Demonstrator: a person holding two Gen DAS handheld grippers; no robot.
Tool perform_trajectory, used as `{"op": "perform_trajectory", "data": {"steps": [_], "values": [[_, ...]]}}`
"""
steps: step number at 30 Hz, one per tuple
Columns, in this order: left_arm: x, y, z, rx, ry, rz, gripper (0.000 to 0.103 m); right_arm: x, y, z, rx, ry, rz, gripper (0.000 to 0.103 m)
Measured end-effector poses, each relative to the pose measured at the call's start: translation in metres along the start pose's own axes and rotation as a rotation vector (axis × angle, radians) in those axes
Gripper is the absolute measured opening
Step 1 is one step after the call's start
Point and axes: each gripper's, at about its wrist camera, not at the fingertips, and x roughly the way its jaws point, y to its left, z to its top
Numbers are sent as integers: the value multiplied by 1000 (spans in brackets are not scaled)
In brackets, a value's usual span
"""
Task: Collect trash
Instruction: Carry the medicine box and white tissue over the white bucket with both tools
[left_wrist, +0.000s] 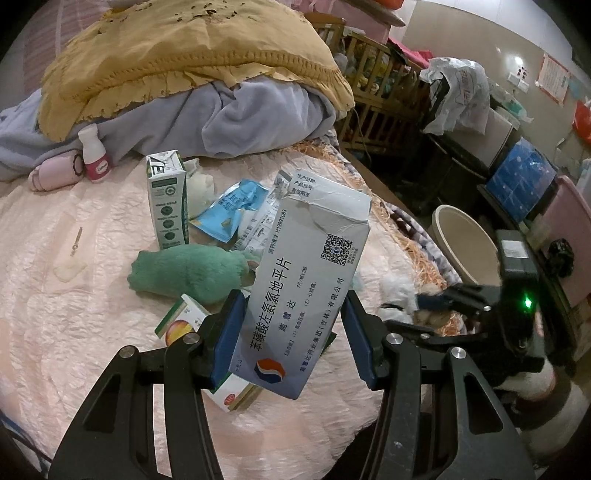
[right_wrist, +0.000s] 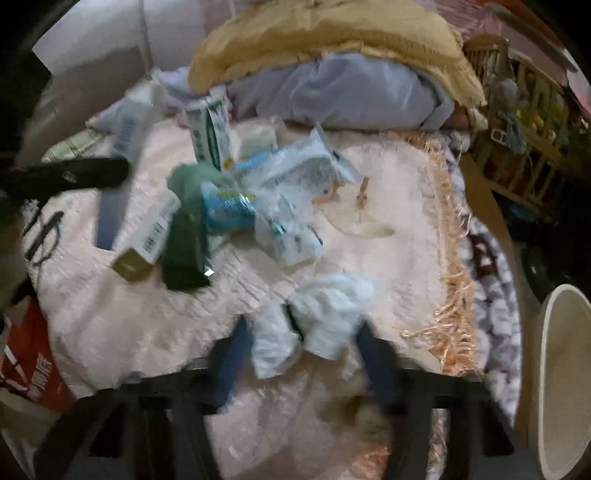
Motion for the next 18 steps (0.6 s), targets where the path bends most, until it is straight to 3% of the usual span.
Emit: {"op": "perform_trajectory", "data": {"steps": [1, 6, 11, 18], "values": [[0, -1, 0, -4, 2, -3, 52, 1, -3, -1, 19, -2, 31, 32], [0, -11, 4, 15, -1, -12, 52, -35, -16, 7, 106, -137, 168, 31], [0, -29, 13, 26, -11, -42, 52, -76, -34, 14, 177, -251, 236, 31], [14, -71, 24, 76, 4, -82, 52, -110, -62, 11, 213, -297, 130, 31]]}}
